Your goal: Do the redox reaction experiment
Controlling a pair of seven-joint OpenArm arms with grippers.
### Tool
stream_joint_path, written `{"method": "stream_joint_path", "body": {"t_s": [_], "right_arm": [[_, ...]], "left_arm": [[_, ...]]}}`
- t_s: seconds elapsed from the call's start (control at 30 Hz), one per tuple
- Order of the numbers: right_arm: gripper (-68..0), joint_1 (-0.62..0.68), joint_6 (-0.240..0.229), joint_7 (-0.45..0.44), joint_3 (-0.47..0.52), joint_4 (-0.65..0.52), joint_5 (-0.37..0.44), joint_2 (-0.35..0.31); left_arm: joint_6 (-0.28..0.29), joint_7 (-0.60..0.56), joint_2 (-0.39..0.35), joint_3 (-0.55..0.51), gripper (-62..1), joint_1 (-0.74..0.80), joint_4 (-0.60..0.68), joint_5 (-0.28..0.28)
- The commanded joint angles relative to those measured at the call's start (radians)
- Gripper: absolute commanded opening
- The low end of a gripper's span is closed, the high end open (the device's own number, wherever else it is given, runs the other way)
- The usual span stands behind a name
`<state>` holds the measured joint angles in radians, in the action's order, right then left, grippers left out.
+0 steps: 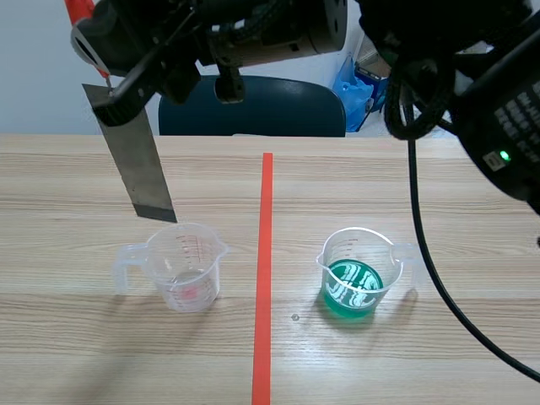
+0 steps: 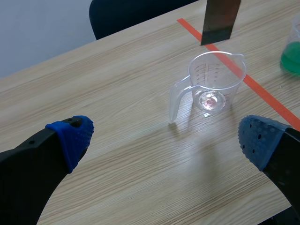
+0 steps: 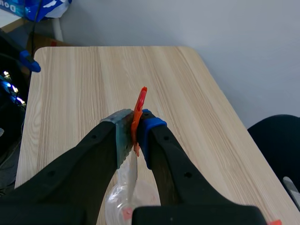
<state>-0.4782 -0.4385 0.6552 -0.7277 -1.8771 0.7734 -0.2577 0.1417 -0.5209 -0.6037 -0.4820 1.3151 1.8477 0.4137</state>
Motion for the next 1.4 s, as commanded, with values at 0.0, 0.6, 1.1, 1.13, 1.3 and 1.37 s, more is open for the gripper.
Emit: {"method": "stream_joint_path", "body": {"t_s": [0.0, 0.6, 1.1, 1.13, 1.3, 1.37], "right_arm": [[-66.9, -0.033, 0.013, -0.002, 0.013, -0.014, 0.025, 0.003], [-66.9, -0.034, 0.012, 0.034, 0.013, -0.014, 0.036, 0.003], [-66.9, -0.026, 0.012, 0.011, 0.013, -0.014, 0.037, 0.003], [-66.9, -0.026, 0.012, 0.007, 0.013, -0.014, 0.039, 0.003], [-66.9, -0.026, 0.012, -0.005, 0.013, -0.014, 0.043, 0.003], [-66.9, -0.026, 0.012, -0.010, 0.013, -0.014, 0.043, 0.003]], "left_arm": [[0.000, -0.014, 0.008, 0.005, 1.4, 0.002, 0.010, 0.010], [0.001, -0.014, 0.008, 0.005, 1.4, 0.002, 0.010, 0.010], [0.001, -0.014, 0.008, 0.005, 1.4, 0.002, 0.010, 0.010], [0.001, -0.014, 0.008, 0.005, 1.4, 0.002, 0.010, 0.010], [0.001, -0.014, 0.008, 0.005, 1.4, 0.002, 0.010, 0.010], [0.001, -0.014, 0.008, 0.005, 1.4, 0.002, 0.010, 0.010]]}}
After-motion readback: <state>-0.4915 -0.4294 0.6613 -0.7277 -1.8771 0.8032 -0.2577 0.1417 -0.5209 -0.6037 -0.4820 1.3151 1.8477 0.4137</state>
